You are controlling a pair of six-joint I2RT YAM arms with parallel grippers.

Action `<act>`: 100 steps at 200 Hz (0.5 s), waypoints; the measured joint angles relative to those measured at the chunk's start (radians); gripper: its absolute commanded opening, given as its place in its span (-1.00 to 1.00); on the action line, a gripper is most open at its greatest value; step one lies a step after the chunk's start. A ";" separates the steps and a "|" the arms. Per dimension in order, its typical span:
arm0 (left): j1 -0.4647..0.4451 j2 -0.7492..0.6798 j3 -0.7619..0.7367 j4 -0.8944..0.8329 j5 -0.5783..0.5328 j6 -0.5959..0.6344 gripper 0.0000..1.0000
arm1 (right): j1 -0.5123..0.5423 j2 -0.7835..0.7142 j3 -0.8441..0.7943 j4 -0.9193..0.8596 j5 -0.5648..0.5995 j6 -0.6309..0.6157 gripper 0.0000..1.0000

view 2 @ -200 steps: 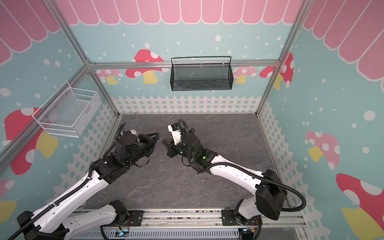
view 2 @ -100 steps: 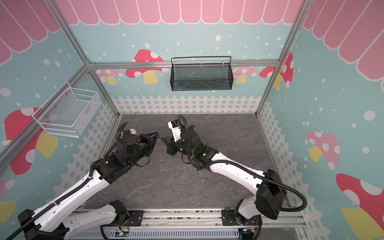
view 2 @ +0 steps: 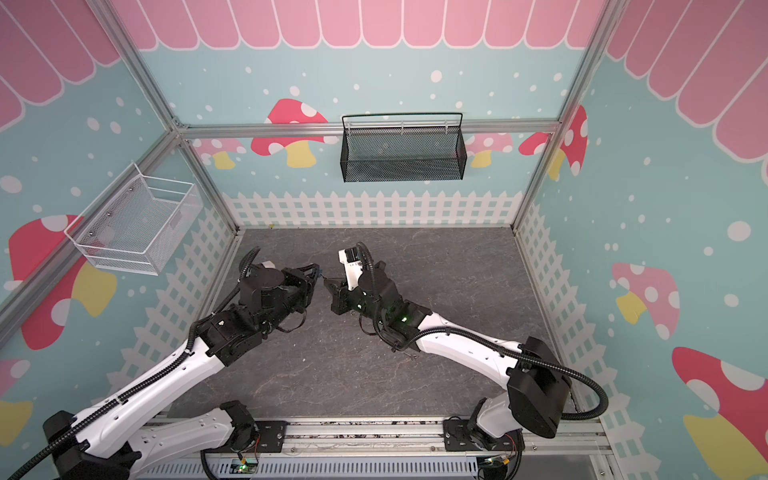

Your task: Unlock with the key

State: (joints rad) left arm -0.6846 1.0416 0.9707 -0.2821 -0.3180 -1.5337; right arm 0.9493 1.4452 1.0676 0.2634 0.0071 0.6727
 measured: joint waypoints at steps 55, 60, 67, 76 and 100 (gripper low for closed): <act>-0.025 -0.015 -0.001 0.002 -0.016 -0.003 -1.00 | 0.015 -0.044 -0.032 0.034 0.045 -0.037 -1.00; -0.025 -0.016 -0.001 0.002 -0.017 -0.004 -1.00 | 0.015 -0.044 -0.033 0.037 0.043 -0.037 -1.00; -0.025 -0.016 -0.001 0.001 -0.019 -0.004 -1.00 | 0.015 -0.044 -0.034 0.040 0.042 -0.037 -1.00; -0.025 -0.017 -0.001 0.001 -0.022 -0.004 -1.00 | 0.015 -0.046 -0.039 0.047 0.042 -0.040 -1.00; -0.025 -0.017 -0.001 -0.014 -0.028 -0.008 -1.00 | 0.023 -0.066 -0.069 0.091 0.026 -0.043 -1.00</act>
State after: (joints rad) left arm -0.7094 1.0245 0.9695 -0.2966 -0.3462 -1.5414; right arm 0.9722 1.3792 0.9985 0.3546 0.0330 0.6292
